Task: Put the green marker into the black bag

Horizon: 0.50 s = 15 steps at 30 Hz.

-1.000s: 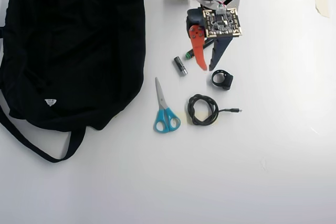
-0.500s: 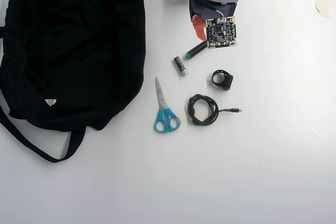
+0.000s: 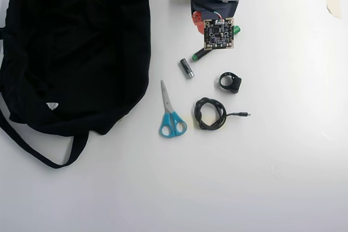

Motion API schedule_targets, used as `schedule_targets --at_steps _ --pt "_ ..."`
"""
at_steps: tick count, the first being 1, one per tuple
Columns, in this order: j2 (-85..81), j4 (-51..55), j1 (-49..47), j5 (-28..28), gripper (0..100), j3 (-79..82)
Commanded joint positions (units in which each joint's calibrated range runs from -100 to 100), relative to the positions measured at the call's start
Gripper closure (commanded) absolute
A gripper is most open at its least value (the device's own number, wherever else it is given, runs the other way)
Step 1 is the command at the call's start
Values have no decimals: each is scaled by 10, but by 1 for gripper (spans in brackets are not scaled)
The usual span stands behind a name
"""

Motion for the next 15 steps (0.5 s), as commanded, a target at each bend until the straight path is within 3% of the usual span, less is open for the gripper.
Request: schedule_targets --at_steps 1,15 --pt "-14 8 1 -2 98 -7" --pt "-11 26 -5 -80 98 -1"
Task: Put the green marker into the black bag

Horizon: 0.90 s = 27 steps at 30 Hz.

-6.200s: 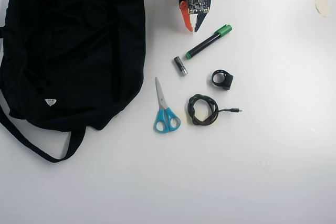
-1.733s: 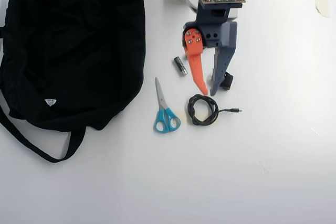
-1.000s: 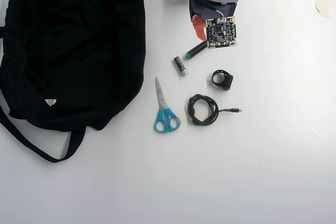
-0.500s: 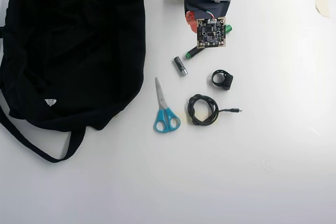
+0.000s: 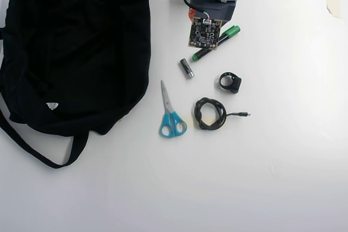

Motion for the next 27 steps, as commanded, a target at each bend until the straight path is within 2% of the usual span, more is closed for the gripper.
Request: schedule_targets --at_steps 1,4,9,27 --pt "-11 15 -6 -8 98 -1" --pt "-11 15 -6 -14 98 -1" --pt "-21 15 -16 -72 98 23" --pt "-14 14 -200 -313 98 97"
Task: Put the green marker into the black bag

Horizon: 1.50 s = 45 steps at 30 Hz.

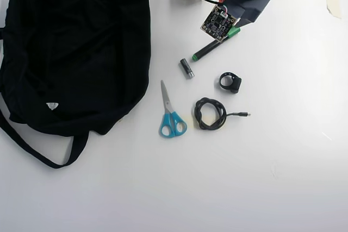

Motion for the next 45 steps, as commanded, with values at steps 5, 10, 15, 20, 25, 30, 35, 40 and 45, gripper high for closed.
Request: schedule_targets --at_steps 5,10,15,20,25,30,35,40,45 --pt "-9 7 -33 -70 97 63" --pt "-10 -14 -26 -73 97 93" --pt "-10 -97 -16 -71 97 128" --pt "-9 -165 -16 -75 97 158" --pt "-9 -187 -4 -75 97 188" --pt "-9 -226 5 -72 97 221" --pt "-9 -271 13 -74 97 243" --pt "-8 -291 24 -70 88 261" --pt "-8 -291 22 -73 82 261"
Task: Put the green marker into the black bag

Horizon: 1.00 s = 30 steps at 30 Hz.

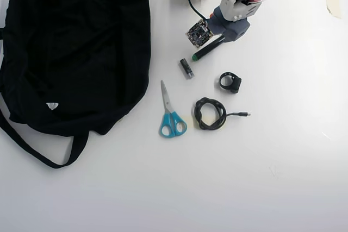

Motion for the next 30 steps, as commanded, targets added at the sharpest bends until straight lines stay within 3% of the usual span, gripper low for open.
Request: schedule_targets --at_steps 1,7,30 --pt "-8 -5 3 0 81 -2" --pt "-8 -5 0 -1 75 -5" --pt "96 -41 -2 1 75 -27"
